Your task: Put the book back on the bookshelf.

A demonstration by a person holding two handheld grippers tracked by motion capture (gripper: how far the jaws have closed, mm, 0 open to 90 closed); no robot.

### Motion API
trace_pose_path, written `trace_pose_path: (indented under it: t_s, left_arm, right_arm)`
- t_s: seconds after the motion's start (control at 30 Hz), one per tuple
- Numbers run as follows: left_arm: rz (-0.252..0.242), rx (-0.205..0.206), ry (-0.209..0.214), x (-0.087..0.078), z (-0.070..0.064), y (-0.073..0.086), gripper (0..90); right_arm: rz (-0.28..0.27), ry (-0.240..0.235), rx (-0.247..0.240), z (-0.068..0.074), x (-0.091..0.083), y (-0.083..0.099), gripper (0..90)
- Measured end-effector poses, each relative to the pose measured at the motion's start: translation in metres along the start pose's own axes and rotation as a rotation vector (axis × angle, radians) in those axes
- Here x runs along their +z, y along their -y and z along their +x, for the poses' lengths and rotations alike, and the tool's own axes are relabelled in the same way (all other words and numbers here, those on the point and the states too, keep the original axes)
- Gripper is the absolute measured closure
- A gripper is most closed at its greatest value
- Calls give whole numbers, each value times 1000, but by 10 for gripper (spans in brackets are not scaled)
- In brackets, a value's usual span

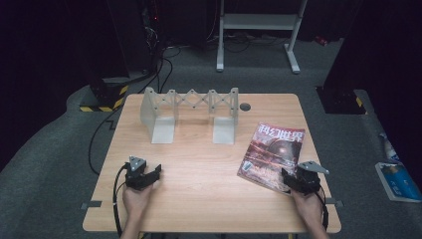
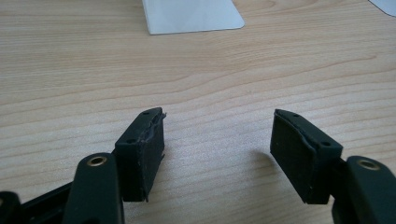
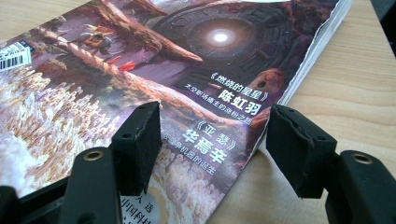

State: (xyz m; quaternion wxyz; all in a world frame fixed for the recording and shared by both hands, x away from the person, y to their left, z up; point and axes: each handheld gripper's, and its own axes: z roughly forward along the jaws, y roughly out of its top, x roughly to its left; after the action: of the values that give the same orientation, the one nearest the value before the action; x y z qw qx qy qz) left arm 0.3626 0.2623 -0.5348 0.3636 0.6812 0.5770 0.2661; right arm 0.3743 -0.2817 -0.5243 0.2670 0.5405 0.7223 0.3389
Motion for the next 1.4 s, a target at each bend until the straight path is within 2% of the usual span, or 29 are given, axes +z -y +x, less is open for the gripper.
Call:
trace_pose_path:
  t_s: [0.17, 0.43, 0.97, 1.1, 1.13, 1.37, 1.4]
  left_arm:
    - [0, 0, -2, 0, 0, 0, 351]
    - [-1, -2, -4, 0, -1, 0, 351]
    - [1, 7, -9, 0, -2, 0, 350]
    - [8, 34, -8, 0, -4, 0, 349]
    - [10, 54, -13, 1, -6, 0, 349]
    - [14, 72, -3, 0, -8, 1, 349]
    - [15, 71, 6, 0, -10, 1, 349]
  right_arm:
    - [2, -12, -4, 5, -6, 4, 357]
    - [-3, -51, -43, 10, -16, 13, 357]
    - [1, -150, -116, 25, -39, 30, 360]
    - [0, -171, -125, 27, -41, 33, 360]
    - [-2, -190, -135, 28, -43, 35, 360]
    - [3, -218, -146, 35, -48, 38, 360]
    - [2, -227, -162, 37, -49, 39, 360]
